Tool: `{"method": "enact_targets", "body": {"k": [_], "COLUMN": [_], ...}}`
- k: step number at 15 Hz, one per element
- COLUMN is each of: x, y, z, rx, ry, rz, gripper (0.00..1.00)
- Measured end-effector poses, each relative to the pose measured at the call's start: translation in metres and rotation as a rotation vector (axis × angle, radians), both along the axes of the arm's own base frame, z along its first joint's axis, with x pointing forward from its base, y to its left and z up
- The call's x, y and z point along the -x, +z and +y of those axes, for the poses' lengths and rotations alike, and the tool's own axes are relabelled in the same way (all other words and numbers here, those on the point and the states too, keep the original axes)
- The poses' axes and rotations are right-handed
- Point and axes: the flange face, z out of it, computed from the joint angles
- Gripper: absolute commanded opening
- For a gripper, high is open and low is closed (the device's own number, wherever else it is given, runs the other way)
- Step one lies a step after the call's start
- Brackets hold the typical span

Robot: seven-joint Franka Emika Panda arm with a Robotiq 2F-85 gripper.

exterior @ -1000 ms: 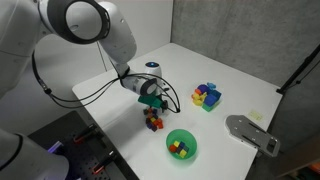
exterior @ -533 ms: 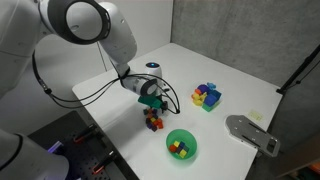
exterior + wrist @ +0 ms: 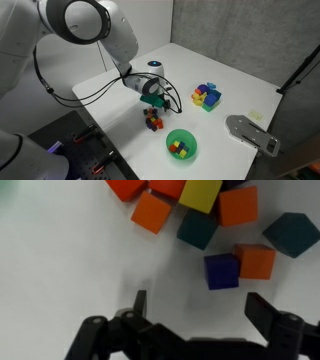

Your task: Put the blue block into the bowl

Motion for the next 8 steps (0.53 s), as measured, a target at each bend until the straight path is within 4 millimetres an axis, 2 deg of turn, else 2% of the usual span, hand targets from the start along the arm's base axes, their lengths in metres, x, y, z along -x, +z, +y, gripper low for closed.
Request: {"method": "enact_targets", "body": {"k": [4, 8], "x": [-0.007, -0.003], "y": [0.005, -0.006], "z": [-0.001, -0.001], "rx": [-0.001, 0.0], "ry": [-0.021, -0.031], "rz": [-0.017, 0.0], "gripper": [1.0, 1.0]}}
